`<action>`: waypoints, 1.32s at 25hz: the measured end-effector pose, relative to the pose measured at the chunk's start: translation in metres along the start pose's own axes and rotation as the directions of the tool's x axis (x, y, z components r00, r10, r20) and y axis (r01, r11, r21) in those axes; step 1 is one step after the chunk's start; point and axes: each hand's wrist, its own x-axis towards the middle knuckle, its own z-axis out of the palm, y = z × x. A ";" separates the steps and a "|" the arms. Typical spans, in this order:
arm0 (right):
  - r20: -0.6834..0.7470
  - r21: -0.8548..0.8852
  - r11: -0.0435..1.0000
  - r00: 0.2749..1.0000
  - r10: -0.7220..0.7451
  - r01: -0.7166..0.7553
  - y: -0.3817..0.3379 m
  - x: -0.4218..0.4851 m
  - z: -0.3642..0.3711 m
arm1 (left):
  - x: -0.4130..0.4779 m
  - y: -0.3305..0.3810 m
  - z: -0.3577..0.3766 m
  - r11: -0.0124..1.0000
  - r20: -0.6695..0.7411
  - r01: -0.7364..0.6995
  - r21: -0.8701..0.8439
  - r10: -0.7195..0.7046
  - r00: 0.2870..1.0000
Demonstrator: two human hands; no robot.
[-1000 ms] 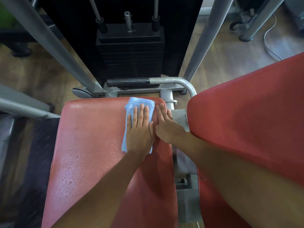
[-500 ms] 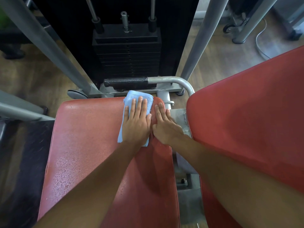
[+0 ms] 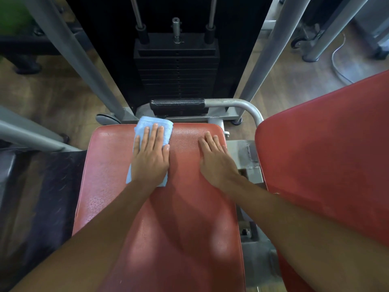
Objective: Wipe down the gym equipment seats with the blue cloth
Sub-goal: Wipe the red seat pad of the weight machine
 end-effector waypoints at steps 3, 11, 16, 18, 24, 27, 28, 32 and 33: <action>0.045 0.023 0.999 0.999 0.023 -0.024 -0.011 0.002 0.010 | 0.002 -0.021 -0.005 1.000 0.006 0.012 -0.007 -0.011 1.000; 0.235 -0.085 0.993 0.967 0.096 -0.077 -0.014 0.007 0.014 | 0.004 -0.036 -0.012 1.000 0.035 0.013 -0.004 -0.013 0.999; 0.236 -0.083 0.993 0.966 0.106 -0.088 -0.015 0.006 0.014 | 0.006 -0.064 -0.017 0.997 0.046 0.076 0.015 -0.077 0.996; 0.247 -0.080 0.993 0.963 0.108 -0.091 -0.014 0.007 0.013 | 0.006 -0.077 -0.018 0.993 0.046 0.121 0.015 -0.122 0.991; 0.253 -0.078 0.994 0.962 0.100 -0.083 -0.014 0.008 0.013 | -0.001 -0.090 -0.021 0.950 0.049 0.313 0.000 -0.312 0.949; 0.265 -0.071 0.994 0.959 0.100 -0.084 -0.014 0.008 0.012 | -0.015 -0.080 -0.021 0.952 0.037 0.307 0.005 -0.307 0.951; 0.261 -0.069 0.994 0.960 0.097 -0.082 -0.014 0.008 0.012 | -0.020 -0.076 -0.021 0.951 0.032 0.309 0.004 -0.309 0.951; 0.247 -0.056 0.995 0.965 0.092 -0.080 -0.013 0.007 0.013 | -0.030 -0.060 -0.020 0.951 0.043 0.309 0.010 -0.309 0.950; 0.232 -0.048 0.996 0.969 0.082 -0.072 -0.012 0.006 0.014 | -0.031 -0.056 -0.019 0.954 0.044 0.299 0.022 -0.299 0.953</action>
